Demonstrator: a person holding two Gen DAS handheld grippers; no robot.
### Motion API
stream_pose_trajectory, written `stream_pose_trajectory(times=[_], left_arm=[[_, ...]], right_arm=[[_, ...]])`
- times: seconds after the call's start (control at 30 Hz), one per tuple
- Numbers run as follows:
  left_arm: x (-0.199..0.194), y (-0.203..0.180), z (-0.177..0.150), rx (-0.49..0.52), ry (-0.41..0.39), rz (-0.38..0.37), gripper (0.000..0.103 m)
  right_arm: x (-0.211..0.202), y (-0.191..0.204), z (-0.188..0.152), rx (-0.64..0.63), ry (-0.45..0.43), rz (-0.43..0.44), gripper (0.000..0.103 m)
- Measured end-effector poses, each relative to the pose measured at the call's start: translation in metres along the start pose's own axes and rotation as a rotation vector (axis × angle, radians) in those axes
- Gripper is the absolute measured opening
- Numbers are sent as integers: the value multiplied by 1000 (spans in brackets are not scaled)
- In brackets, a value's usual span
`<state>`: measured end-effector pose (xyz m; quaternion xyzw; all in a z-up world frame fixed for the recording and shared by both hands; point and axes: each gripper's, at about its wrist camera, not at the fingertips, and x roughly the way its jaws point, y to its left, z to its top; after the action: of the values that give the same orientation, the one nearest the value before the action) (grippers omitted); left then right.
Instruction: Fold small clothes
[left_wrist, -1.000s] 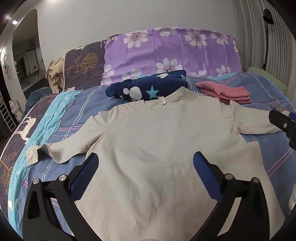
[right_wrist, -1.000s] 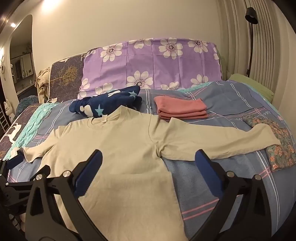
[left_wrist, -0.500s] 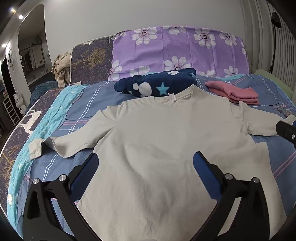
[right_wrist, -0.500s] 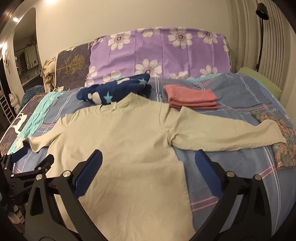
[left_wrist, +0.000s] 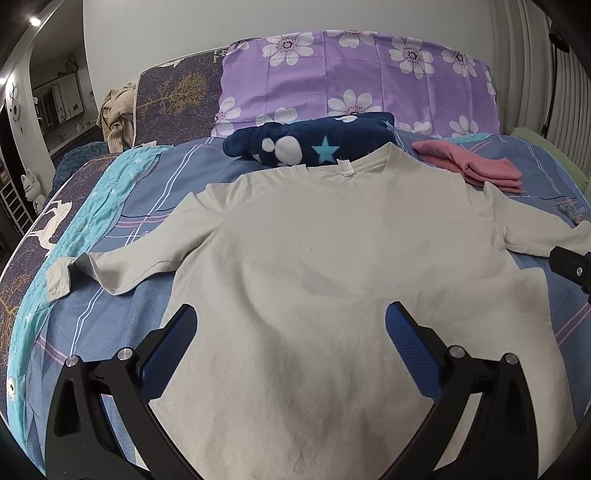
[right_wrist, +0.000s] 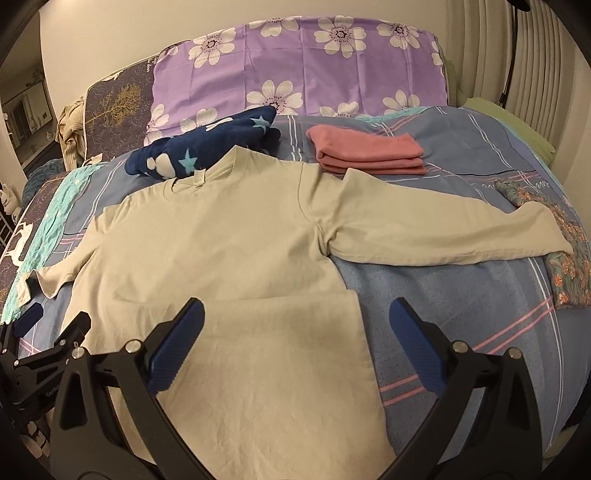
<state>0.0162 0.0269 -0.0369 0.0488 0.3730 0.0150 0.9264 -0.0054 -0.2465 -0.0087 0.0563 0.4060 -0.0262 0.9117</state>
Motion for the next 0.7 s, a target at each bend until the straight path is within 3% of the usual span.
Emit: stream_pose_trajectory(times=[0.33,0.53,0.7], left_arm=[[5,2,0,-9,6,-20,102],[1,6,-2,-46,-37,-69,102],[3,9,-3,-67,-25,-108,102]], right_arm=[[2,0,-2,-14,-25,-10,101],[-8,-2,-8,-42,-169,-19,101],[-18,6,-13,-115,-280,-44,101]])
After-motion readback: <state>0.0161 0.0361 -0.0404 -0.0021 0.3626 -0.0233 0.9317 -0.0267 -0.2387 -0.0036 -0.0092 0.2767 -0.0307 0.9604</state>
